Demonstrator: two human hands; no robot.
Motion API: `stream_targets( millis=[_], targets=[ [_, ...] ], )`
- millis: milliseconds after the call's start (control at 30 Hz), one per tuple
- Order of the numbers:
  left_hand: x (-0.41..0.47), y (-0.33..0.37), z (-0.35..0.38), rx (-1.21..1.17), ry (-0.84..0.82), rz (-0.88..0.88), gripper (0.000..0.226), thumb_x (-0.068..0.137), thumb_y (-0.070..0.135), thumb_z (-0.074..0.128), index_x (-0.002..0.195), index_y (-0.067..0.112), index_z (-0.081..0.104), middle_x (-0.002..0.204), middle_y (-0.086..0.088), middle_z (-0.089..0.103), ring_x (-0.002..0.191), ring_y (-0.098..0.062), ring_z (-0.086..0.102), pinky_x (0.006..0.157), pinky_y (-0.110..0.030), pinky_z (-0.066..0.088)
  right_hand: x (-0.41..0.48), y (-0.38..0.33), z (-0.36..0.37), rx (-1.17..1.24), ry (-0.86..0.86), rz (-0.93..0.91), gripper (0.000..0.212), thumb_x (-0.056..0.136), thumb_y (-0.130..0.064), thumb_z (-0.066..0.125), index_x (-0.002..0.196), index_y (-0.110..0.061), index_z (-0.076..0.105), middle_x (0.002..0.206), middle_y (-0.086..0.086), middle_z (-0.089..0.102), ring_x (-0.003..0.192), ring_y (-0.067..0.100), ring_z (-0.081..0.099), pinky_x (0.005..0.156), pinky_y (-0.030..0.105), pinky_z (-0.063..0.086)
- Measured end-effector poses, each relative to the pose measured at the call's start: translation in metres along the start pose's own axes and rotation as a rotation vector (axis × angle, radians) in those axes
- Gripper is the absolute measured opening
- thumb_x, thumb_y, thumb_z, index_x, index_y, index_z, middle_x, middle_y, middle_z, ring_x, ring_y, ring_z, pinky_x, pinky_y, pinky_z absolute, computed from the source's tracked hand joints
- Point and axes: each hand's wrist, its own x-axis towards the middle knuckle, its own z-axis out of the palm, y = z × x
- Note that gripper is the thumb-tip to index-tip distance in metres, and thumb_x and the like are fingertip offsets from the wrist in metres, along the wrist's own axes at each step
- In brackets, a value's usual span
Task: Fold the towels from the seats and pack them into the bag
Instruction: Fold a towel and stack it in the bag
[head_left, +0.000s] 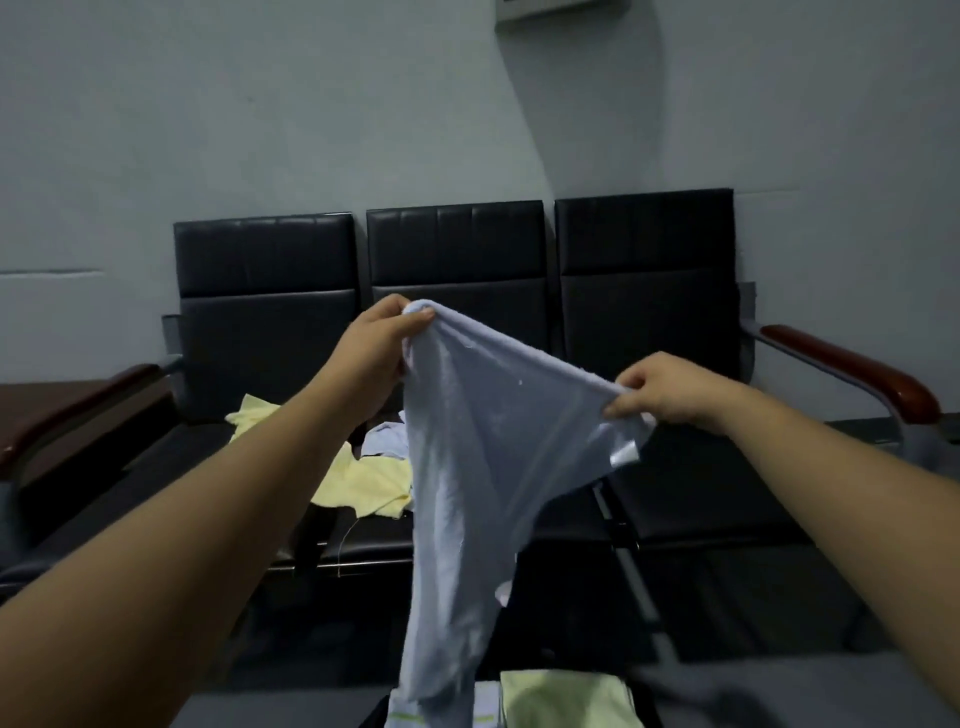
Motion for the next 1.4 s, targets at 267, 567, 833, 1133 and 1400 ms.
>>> stream_targets(
  millis=[267,567,833,1133,1400],
  targets=[
    [-0.019,0.001,-0.022,0.213,-0.135,-0.073,0.026,0.066,0.025,0.067,0.077,0.006,0.055,0.073,-0.011,0.050,0.069,-0.023,0.048,0.059,-0.031,0.035,-0.008,-0.065,-0.002,0.939,0.110,-0.292,0.006,0.094,-0.003,0.062,0.092,-0.005,0.067,0.082,0.011,0.067,0.074,0.019,0.066,0.069,0.030,0.054],
    [-0.022,0.033,0.002,0.255,-0.284,0.143,0.049,0.084,0.048,0.069,0.112,0.007,0.065,0.105,-0.010,0.071,0.100,-0.027,0.069,0.086,-0.041,0.057,-0.001,-0.142,0.038,0.545,0.041,-0.409,0.012,0.085,-0.006,0.078,0.095,-0.002,0.078,0.090,0.016,0.077,0.083,0.022,0.072,0.084,0.038,0.060],
    [-0.016,0.026,0.004,0.394,0.001,0.244,0.022,0.098,0.032,0.062,0.100,0.011,0.065,0.091,-0.006,0.069,0.087,-0.020,0.067,0.083,-0.046,0.058,0.004,-0.113,0.062,0.536,-0.060,-0.287,0.023,0.083,-0.009,0.080,0.101,0.001,0.072,0.096,0.021,0.074,0.087,0.030,0.073,0.079,0.043,0.061],
    [-0.008,0.019,-0.014,0.194,0.115,0.074,0.015,0.104,0.023,0.053,0.106,0.013,0.065,0.099,-0.008,0.070,0.095,-0.022,0.068,0.089,-0.040,0.057,0.011,-0.042,0.085,0.469,-0.047,-0.161,0.016,0.088,-0.018,0.075,0.096,-0.004,0.075,0.092,0.012,0.076,0.084,0.026,0.070,0.081,0.042,0.056],
    [-0.004,0.004,-0.042,0.305,0.147,0.061,0.028,0.097,0.029,0.065,0.100,0.001,0.065,0.075,-0.005,0.061,0.068,-0.016,0.057,0.067,-0.034,0.050,0.014,-0.024,0.048,0.184,0.131,-0.209,0.012,0.087,-0.025,0.078,0.080,-0.016,0.074,0.073,-0.002,0.072,0.069,0.007,0.065,0.064,0.021,0.048]
  ],
)
